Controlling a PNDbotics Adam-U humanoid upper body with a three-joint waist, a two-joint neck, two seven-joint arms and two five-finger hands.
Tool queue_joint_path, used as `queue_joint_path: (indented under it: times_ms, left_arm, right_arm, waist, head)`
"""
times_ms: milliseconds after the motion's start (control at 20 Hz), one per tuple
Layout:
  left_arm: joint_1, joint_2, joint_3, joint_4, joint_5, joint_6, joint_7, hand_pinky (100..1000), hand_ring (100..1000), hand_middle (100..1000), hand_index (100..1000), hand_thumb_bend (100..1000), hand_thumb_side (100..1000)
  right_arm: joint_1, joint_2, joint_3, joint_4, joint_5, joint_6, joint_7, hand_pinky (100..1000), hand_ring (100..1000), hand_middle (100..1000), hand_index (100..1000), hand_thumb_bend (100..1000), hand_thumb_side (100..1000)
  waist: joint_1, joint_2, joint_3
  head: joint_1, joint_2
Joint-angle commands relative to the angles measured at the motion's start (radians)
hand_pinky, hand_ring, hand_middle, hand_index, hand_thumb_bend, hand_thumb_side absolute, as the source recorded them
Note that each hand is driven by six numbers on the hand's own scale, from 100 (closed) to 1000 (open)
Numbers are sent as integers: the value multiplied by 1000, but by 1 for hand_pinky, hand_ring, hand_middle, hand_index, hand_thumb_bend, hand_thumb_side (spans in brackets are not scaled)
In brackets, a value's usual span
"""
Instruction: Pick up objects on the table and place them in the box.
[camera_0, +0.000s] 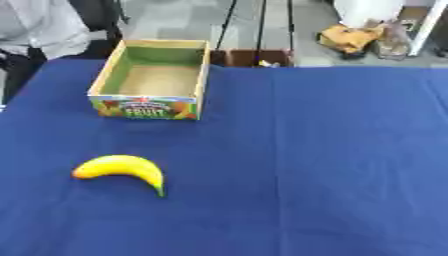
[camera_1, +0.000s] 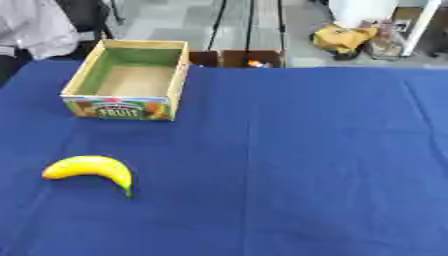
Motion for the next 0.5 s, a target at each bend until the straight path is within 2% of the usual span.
queue_joint_path:
  times_ms: [50,250,500]
  left_arm:
    - [-7,10,8,-16,1,-1,3,616,696,710,906,100,993]
    - [-8,10,8,-16,1,-1,3,616,697,710,906,100,993]
    - [-10,11,8,-16,1,0,2,617,698,711,907,100,992]
  right_arm:
    - [-1,-24,-23,-9,-14,0,-16,802,884,831,825,100,1000]
    - [7,-19,-34,-9,-11,4,-27,803,884,830,826,100,1000]
    - [14,-15,-45,-9,-8,8,-41,798,882,827,827,100,1000]
  waist:
    - [1,-13,0]
    - [3,-12,2]
    - [3,-9,1]
  head:
    - [1,11]
    - [-10,25]
    - [-15,28]
